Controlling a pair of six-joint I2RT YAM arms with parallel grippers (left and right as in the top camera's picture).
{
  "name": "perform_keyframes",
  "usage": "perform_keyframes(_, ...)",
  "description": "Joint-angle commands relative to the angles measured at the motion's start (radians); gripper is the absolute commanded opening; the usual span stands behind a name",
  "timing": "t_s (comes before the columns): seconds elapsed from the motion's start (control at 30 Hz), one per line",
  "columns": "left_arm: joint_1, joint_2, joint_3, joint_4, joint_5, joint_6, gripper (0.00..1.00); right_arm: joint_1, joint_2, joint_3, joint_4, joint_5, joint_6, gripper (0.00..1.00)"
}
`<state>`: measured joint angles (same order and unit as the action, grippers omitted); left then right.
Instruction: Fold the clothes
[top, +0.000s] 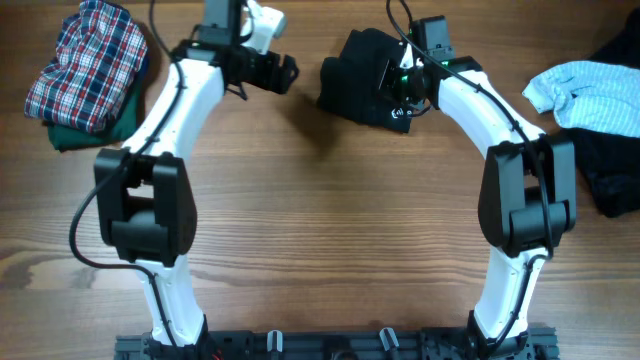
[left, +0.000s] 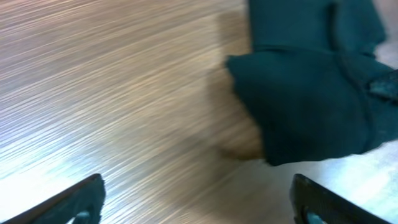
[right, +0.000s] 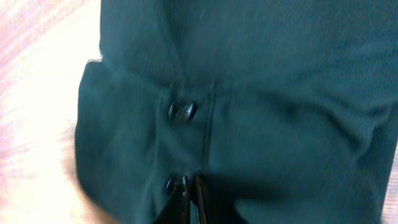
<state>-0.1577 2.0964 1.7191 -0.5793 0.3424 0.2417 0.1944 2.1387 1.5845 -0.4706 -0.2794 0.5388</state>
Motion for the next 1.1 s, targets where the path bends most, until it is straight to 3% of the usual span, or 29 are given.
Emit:
perform_keyframes(0.0, 0.067, 0.011, 0.002, -0.002, -0.025, -0.071, 1.0, -0.011, 0.047, -0.005, 0.063, 0.017, 0.011, 0.04)
perform_keyframes(0.2, 0.18, 0.009, 0.002, -0.023, -0.017, -0.12, 1.0, -0.011, 0.08, -0.005, 0.19, 0.017, 0.01, 0.04)
perform_keyframes(0.43, 0.248, 0.009, 0.001, -0.054, -0.018, -0.119, 1.0, -0.01, 0.131, -0.005, 0.189, -0.011, -0.018, 0.04)
perform_keyframes(1.07, 0.273, 0.009, 0.001, -0.095, -0.082, -0.115, 1.0, 0.147, 0.17, -0.006, -0.188, -0.087, -0.245, 0.04)
